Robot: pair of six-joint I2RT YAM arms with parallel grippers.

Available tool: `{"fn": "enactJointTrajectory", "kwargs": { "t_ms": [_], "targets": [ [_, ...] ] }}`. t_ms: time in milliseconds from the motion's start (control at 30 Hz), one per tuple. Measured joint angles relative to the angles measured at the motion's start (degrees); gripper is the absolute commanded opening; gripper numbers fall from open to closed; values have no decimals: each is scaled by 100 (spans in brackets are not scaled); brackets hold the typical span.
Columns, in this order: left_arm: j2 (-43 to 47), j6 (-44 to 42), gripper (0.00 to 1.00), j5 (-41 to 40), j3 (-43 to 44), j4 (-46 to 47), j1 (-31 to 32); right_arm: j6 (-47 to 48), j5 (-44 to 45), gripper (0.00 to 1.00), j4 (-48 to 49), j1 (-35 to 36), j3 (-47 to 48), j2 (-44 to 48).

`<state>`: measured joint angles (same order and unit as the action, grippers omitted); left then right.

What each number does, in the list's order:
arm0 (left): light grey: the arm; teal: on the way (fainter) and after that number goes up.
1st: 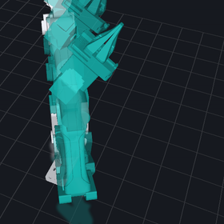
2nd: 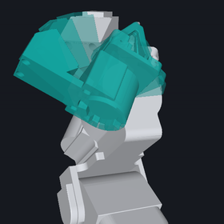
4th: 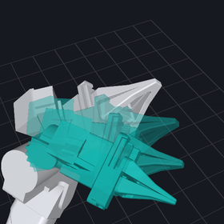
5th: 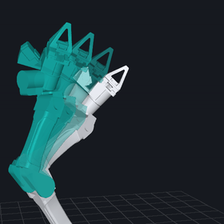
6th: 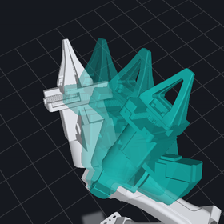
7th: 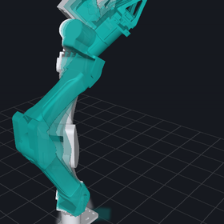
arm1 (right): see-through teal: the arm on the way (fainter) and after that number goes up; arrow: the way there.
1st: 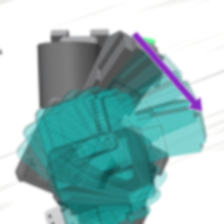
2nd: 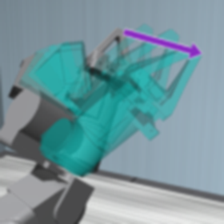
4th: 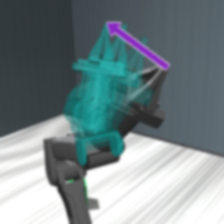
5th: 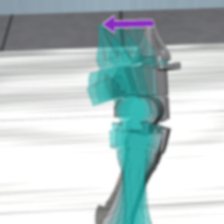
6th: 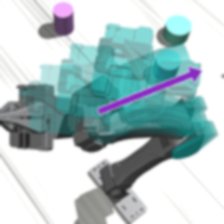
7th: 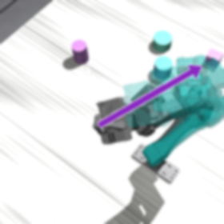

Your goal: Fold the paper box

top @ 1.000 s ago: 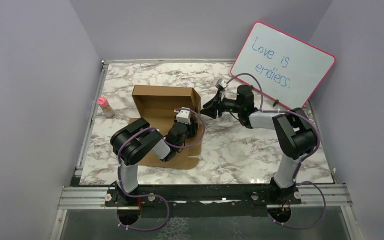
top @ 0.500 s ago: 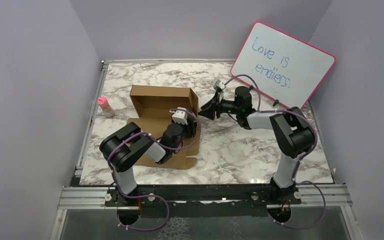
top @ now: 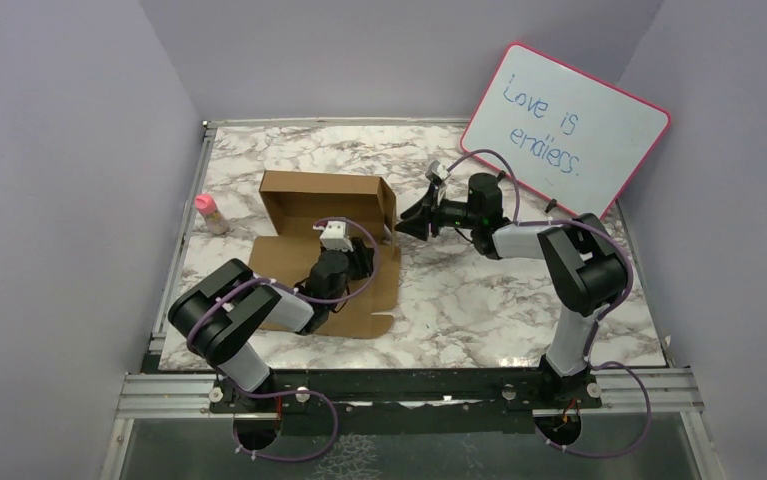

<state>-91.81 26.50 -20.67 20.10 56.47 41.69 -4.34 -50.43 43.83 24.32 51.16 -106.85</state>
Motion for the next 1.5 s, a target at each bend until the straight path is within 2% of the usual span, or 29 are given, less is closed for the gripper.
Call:
{"fn": "enactJointTrajectory", "kwargs": {
  "t_ms": [300, 733, 1067, 1300, 1500],
  "targets": [
    [57, 337, 48, 66, -144, -614, -273, 216, 20, 47, -98, 31, 234, -55],
    [-103, 612, 43, 509, -144, -461, -302, 490, 81, 49, -260, 275, 671, -293],
    [-44, 778, 45, 804, -190, -439, 50, 522, 374, 49, -229, 426, 684, -313],
    [997, 820, 52, 831, -638, -955, 81, 525, 481, 50, -184, 450, 682, -313],
    [2494, 798, 62, 839, -599, -2017, 81, 520, 487, 50, -125, 450, 682, -330]
  ]
}}
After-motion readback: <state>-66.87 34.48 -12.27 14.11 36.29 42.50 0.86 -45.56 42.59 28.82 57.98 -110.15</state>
